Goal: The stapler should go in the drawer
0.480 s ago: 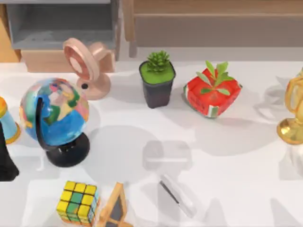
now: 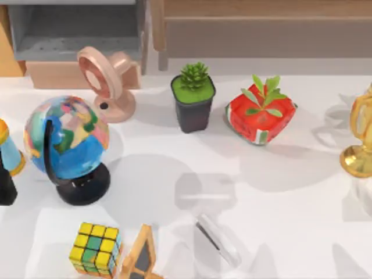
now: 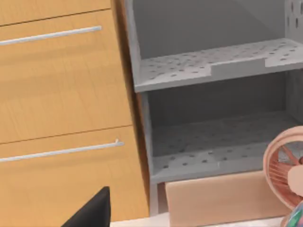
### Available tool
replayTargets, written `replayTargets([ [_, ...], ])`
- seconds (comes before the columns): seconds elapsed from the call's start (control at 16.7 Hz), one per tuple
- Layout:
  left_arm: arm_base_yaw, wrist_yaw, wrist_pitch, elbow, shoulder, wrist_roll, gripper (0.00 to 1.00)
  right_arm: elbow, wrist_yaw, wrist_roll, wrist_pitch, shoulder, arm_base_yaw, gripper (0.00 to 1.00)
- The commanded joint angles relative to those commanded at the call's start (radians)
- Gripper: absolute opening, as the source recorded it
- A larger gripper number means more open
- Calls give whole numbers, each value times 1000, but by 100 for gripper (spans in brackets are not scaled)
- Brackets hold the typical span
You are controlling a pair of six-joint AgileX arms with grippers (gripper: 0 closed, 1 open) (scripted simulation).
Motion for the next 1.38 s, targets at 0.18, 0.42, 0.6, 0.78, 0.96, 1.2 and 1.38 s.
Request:
replayTargets([
  [0.18, 27, 37, 139, 116, 228, 155, 100, 0, 0, 0, 0, 0, 0, 100],
  [0.42, 92, 98, 366, 312, 632, 418, 100, 0, 0, 0, 0, 0, 0, 100],
  [0.6, 157, 151, 541, 468, 974, 636, 100, 0, 0, 0, 0, 0, 0, 100],
  [0.78, 224, 213, 696, 619, 1307, 853, 100, 0, 0, 0, 0, 0, 0, 100],
  [0.96, 286, 274, 821, 753, 1605, 1050, 100, 0, 0, 0, 0, 0, 0, 100],
  [1.2, 358, 352, 951, 901, 1901, 1275, 100, 0, 0, 0, 0, 0, 0, 100],
  [1.38, 393, 401, 1009, 971, 2030, 1392, 100, 0, 0, 0, 0, 0, 0, 100],
])
